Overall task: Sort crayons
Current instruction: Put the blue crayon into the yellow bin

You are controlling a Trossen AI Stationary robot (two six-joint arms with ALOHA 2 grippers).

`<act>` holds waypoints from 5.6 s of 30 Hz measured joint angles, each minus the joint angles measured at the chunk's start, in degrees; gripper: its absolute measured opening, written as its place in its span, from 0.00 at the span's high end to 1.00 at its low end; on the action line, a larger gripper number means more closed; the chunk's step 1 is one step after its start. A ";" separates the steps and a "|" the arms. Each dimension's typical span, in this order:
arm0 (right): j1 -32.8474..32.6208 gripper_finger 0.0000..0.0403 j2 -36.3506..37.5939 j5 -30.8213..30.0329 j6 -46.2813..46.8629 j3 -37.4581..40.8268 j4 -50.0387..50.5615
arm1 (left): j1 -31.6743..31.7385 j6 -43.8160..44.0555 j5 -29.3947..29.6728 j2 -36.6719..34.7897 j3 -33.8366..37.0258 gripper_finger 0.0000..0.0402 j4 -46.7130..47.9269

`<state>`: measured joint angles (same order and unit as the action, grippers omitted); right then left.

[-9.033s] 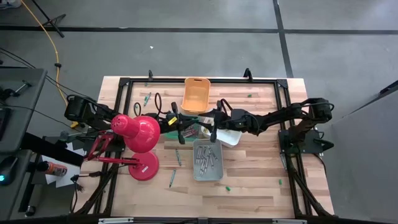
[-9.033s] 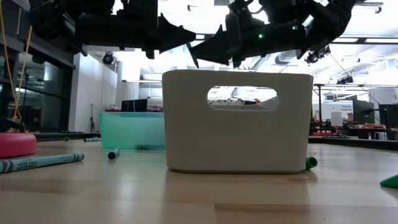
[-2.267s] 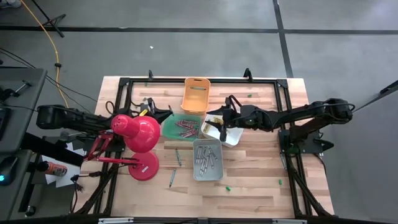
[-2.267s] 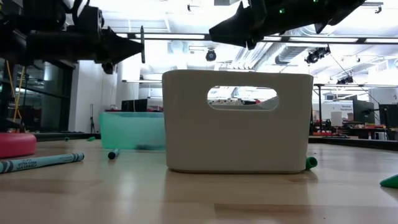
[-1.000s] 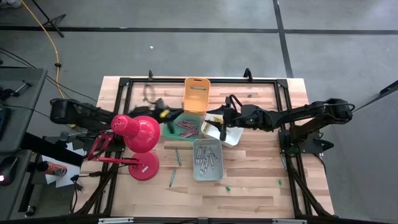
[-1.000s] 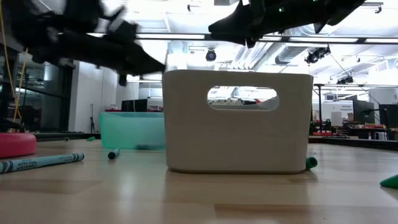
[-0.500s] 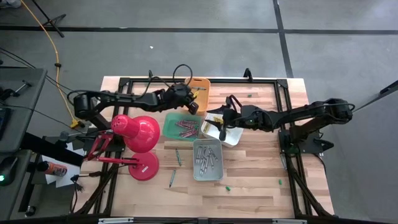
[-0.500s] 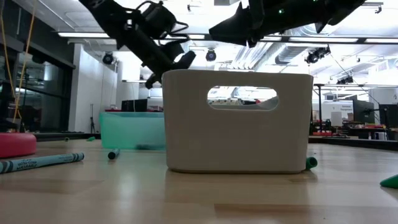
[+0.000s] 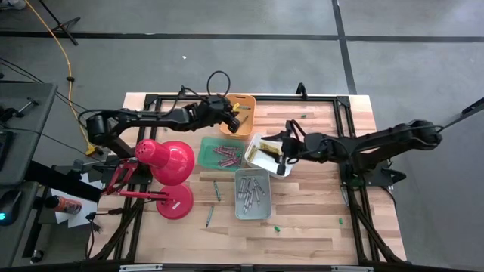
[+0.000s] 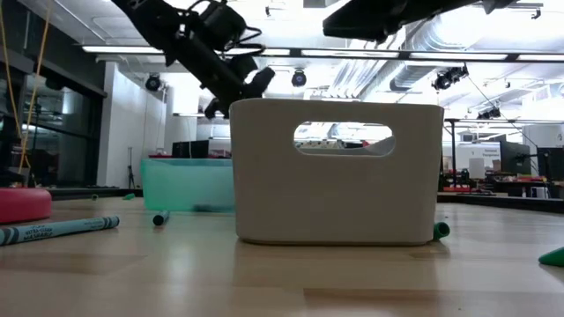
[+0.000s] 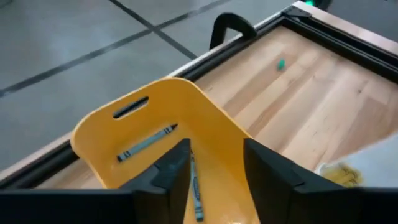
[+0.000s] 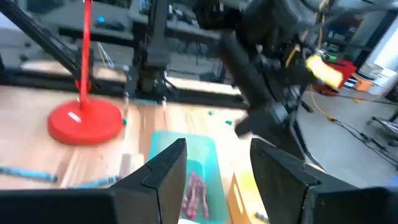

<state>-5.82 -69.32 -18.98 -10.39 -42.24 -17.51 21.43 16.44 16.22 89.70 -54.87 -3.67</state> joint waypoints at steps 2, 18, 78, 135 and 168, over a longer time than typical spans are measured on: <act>-0.92 0.57 0.30 -2.06 -0.04 0.00 1.35 | 0.00 -0.28 -2.03 -1.89 0.00 0.63 2.44; -5.25 0.57 0.37 -13.16 3.73 0.00 6.99 | -19.41 -9.18 -6.52 -14.95 36.09 0.61 -48.65; -14.32 0.57 7.78 -17.67 11.90 -0.02 22.09 | -42.09 -54.26 -4.12 -5.83 8.80 0.61 18.55; -14.32 0.57 7.76 -15.50 13.49 -0.02 22.96 | -28.32 -34.18 -14.57 -7.86 6.09 1.00 21.26; -5.95 0.57 -1.92 -15.09 6.91 -0.07 8.07 | -18.14 -14.60 -8.43 -7.51 38.21 1.00 -69.50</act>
<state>-11.77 -71.24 -34.06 -3.48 -42.30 -9.44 3.29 1.85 7.79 82.19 -16.67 -73.18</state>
